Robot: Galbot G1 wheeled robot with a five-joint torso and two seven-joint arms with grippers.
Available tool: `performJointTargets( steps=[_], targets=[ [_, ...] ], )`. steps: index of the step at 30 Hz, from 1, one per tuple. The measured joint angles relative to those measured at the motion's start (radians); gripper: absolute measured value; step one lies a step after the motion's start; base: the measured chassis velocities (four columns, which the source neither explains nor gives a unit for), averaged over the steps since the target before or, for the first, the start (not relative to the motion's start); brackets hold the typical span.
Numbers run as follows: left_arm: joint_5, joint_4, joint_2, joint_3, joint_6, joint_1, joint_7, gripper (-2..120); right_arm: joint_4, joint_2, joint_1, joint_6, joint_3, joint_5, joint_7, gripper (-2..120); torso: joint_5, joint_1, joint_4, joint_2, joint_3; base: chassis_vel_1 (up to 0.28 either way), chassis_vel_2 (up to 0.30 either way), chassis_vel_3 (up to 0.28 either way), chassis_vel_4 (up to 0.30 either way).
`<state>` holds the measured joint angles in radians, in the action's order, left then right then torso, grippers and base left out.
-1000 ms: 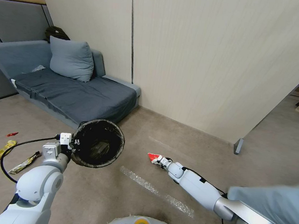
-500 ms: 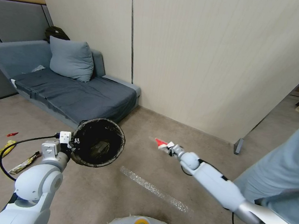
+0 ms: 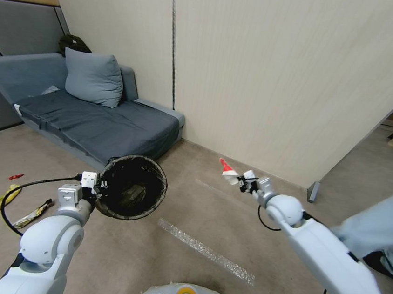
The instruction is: Pick up the trash bin, then pick up the garbage from the floor and place it into the trash bin.
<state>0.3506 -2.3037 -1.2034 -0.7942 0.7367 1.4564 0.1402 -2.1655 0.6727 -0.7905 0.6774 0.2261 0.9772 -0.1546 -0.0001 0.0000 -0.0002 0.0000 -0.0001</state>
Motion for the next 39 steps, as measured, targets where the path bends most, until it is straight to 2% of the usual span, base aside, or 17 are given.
performJointTargets(
  steps=[2,3,6,7,9,11,13,14,18,21,22,24,29,39],
  targets=[
    [-0.002,0.003,-0.002,0.001,0.0,-0.001,-0.003,1,-0.033,0.003,0.1,0.013,-0.048,0.132,-0.036,0,-0.0003,0.0,0.0004,0.0,0.0,0.0,0.0,0.0,0.0],
    [-0.002,0.003,-0.002,0.001,0.0,-0.001,-0.003,1,-0.033,0.003,0.1,0.013,-0.048,0.132,-0.036,0,-0.0003,0.0,0.0004,0.0,0.0,0.0,0.0,0.0,0.0],
    [-0.007,0.012,-0.006,0.002,0.0,-0.003,-0.005,1,-0.043,0.063,0.293,0.031,-0.214,0.34,-0.109,0,0.0001,0.0,0.0002,0.0,0.0,0.0,0.0,0.0,0.0],
    [-0.007,0.012,-0.006,0.002,0.0,-0.003,-0.005,1,-0.043,0.063,0.293,0.031,-0.214,0.34,-0.109,0,0.0001,0.0,0.0002,0.0,0.0,0.0,0.0,0.0,0.0],
    [-0.008,0.016,-0.01,0.002,0.0,-0.004,-0.006,1,-0.018,0.117,0.419,0.032,-0.354,0.391,-0.133,0,0.0,0.0,0.0004,0.0,0.0,0.0,0.0,0.0,0.0],
    [-0.008,0.017,-0.011,0.002,0.0,-0.005,-0.007,1,-0.008,0.133,0.458,0.031,-0.393,0.398,-0.138,0,0.0002,0.0,0.0006,0.0,0.0,0.0,0.0,0.0,0.0],
    [-0.011,0.022,-0.013,0.001,0.0,-0.005,-0.007,1,0.029,0.188,0.567,0.026,-0.52,0.419,-0.157,0,-0.0006,0.0,0.0006,0.0,0.0,0.0,0.0,0.0,0.0],
    [-0.012,0.025,-0.014,-0.001,0.0,-0.005,-0.007,1,0.042,0.207,0.593,0.025,-0.557,0.425,-0.163,0,0.0001,0.0,0.0003,0.0,0.0,0.0,0.0,0.0,0.0],
    [-0.015,0.031,-0.018,-0.004,0.0,-0.005,-0.008,1,0.067,0.251,0.637,0.025,-0.621,0.455,-0.195,0,-0.0003,0.0,0.0,0.0,0.0,0.0,0.0,0.0,0.0],
    [-0.019,0.038,-0.023,-0.004,0.0,-0.004,-0.008,1,0.105,0.323,0.681,0.028,-0.713,0.508,-0.254,0,-0.0003,0.0,0.0,0.0,0.0,0.0,0.0,0.0,0.0],
    [-0.019,0.038,-0.023,-0.004,0.0,-0.004,-0.008,1,0.105,0.323,0.681,0.028,-0.713,0.508,-0.254,0,-0.0003,0.0,0.0,0.0,0.0,0.0,0.0,0.0,0.0],
    [-0.02,0.038,-0.025,-0.004,0.0,-0.005,-0.009,1,0.14,0.371,0.69,0.028,-0.76,0.513,-0.275,0,-0.0002,0.0,0.0003,0.0,0.0,0.0,0.0,0.0,0.0],
    [-0.019,0.036,-0.023,-0.012,0.0,-0.002,-0.01,1,0.216,0.447,0.677,0.029,-0.818,0.488,-0.29,0,0.0,0.0,0.0005,0.0,0.0,0.0,0.0,0.0,0.0],
    [-0.016,0.039,-0.021,-0.022,-0.001,-0.001,-0.011,1,0.294,0.513,0.6,0.028,-0.873,0.404,-0.282,0,-0.0001,0.0,0.0001,0.0,0.0,0.0,0.0,0.0,0.0]
  ],
)
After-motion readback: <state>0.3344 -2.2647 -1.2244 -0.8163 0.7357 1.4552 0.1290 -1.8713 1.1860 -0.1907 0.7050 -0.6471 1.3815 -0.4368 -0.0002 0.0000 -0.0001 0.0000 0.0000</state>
